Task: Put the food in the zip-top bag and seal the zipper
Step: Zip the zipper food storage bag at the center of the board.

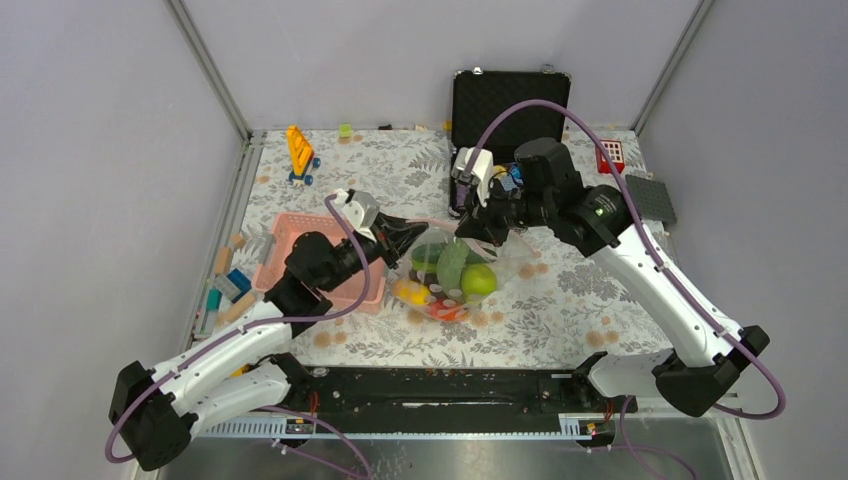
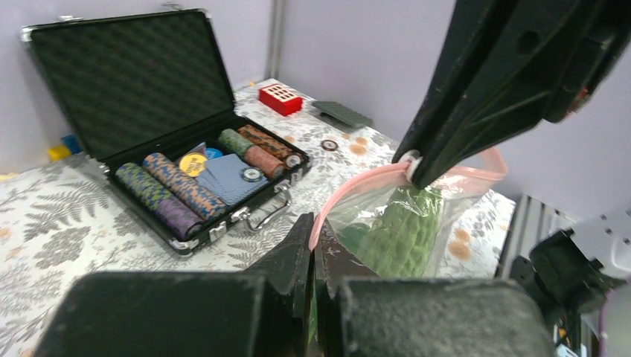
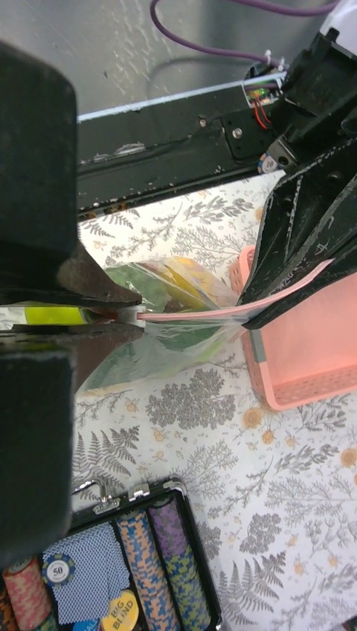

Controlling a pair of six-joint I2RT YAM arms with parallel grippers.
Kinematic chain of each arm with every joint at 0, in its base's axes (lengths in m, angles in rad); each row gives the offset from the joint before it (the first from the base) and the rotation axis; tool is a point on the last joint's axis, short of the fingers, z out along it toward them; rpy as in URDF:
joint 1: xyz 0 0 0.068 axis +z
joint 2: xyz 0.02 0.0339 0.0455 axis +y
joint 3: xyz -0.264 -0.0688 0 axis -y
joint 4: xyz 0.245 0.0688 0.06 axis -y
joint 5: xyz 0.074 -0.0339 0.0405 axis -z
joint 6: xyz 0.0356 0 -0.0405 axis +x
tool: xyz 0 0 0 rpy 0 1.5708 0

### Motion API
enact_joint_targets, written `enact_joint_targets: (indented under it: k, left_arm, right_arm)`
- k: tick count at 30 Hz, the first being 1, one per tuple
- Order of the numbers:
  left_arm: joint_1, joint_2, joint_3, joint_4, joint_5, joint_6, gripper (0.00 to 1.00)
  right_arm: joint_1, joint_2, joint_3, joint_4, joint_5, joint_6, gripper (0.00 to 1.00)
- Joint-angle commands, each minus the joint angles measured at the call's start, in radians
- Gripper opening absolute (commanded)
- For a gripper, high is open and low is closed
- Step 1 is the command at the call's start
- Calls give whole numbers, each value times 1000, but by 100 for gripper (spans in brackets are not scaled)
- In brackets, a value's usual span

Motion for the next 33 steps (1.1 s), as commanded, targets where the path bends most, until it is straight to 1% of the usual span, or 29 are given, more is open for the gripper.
enact_joint_targets:
  k: [1, 4, 12, 14, 17, 18, 19, 20, 21, 22, 27, 29, 33]
  left_arm:
    - [23, -46, -13, 40, -374, 4, 0]
    - [23, -37, 2, -7, -422, 15, 0]
    - [24, -31, 2, -15, -441, 17, 0]
    - [25, -33, 3, -15, -392, 32, 0]
    - [24, -30, 25, -27, -187, 70, 0]
    - [24, -26, 47, -47, -108, 93, 7]
    - [24, -22, 72, -69, -27, 120, 27]
    - [24, -18, 95, -88, 36, 144, 59]
    - [24, -17, 123, -111, 88, 166, 93]
    - [25, -16, 149, -137, 117, 188, 98]
    - [25, -10, 302, -314, 236, 371, 99]
    - [25, 11, 386, -437, 340, 476, 99]
    - [24, 106, 544, -666, 537, 607, 99]
  right_arm:
    - [-2, -41, -25, -55, 107, 38, 0]
    - [-20, -68, -73, -56, 138, 58, 0]
    - [-102, -155, -202, -38, 136, 79, 0]
    - [-113, -172, -215, -14, 112, 82, 0]
    - [-114, -140, -175, 12, -19, 89, 0]
    - [-114, -117, -142, 7, -67, 94, 0]
    - [-113, -90, -104, -6, -115, 88, 0]
    - [-113, -64, -69, -26, -181, 69, 0]
    - [-113, -44, -30, -43, -213, 47, 0]
    - [-113, -24, 8, -67, -231, 27, 0]
    - [-113, 33, 157, -186, -246, -80, 0]
    - [-114, 48, 193, -235, -260, -125, 0]
    - [-113, 57, 212, -255, -247, -142, 0]
